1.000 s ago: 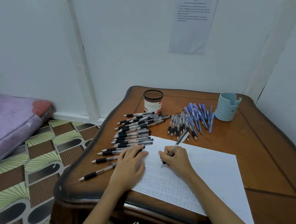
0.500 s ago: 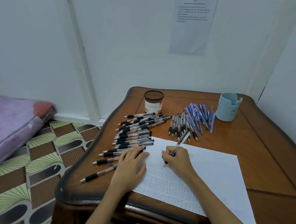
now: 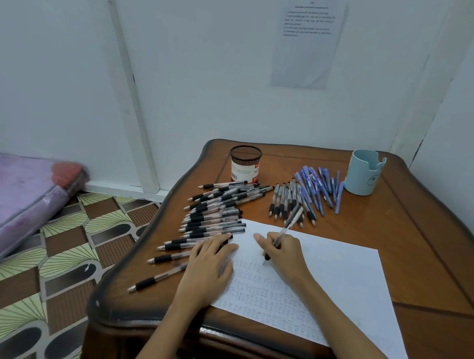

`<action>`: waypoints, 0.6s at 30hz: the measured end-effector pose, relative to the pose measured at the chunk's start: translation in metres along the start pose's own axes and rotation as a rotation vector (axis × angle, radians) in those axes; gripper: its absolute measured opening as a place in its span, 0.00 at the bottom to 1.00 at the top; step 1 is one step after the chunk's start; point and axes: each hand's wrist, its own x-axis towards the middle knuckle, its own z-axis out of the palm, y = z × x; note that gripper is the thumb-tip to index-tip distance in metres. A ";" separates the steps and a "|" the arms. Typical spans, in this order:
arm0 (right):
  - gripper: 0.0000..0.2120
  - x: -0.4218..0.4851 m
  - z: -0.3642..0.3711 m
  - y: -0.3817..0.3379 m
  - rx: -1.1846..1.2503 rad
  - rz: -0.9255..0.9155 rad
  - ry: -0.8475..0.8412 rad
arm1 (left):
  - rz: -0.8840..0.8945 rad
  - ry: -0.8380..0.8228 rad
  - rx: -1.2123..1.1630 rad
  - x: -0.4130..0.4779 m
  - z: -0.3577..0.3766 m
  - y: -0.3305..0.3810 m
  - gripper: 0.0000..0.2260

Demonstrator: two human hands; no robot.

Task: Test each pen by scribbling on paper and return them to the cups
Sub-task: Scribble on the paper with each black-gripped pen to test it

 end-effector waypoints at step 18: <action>0.23 0.003 -0.019 -0.008 0.533 0.228 0.064 | -0.001 -0.004 -0.007 0.001 0.000 0.000 0.17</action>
